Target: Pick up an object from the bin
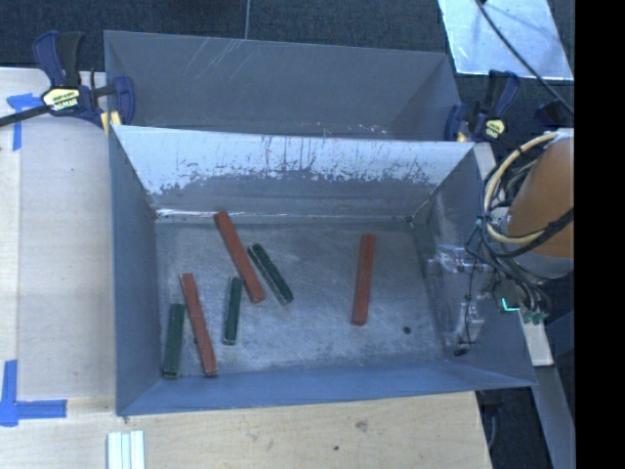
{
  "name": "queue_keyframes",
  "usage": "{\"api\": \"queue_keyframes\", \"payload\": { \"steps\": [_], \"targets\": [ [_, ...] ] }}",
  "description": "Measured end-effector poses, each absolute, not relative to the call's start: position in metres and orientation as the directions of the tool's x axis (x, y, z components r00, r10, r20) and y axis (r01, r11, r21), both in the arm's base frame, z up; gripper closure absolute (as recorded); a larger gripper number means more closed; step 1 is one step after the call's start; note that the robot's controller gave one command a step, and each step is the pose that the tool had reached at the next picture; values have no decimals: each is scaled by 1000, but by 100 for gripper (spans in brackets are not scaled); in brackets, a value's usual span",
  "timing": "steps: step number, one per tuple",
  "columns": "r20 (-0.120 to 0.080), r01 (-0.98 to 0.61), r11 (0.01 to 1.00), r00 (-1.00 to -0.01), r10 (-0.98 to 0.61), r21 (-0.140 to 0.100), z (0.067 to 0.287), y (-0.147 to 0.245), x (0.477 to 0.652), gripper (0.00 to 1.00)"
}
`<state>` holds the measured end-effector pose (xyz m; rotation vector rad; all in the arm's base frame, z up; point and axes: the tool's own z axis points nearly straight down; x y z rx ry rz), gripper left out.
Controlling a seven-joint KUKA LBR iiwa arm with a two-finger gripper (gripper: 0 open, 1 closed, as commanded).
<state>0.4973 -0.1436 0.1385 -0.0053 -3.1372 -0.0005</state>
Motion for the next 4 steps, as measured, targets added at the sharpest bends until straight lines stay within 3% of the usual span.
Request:
{"api": "queue_keyframes", "payload": {
  "steps": [1, 2, 3, 4],
  "targets": [
    [-3, -577, 817, -817, -577, -2, 71, -88, 507, 0],
    [-12, -549, 836, -836, -548, -3, 106, -29, 557, 0],
    [-5, -510, 860, -860, -510, -2, 69, -25, 590, 0],
    [-9, -359, 933, -933, -359, -2, 71, -27, 595, 0]
  ]
}}
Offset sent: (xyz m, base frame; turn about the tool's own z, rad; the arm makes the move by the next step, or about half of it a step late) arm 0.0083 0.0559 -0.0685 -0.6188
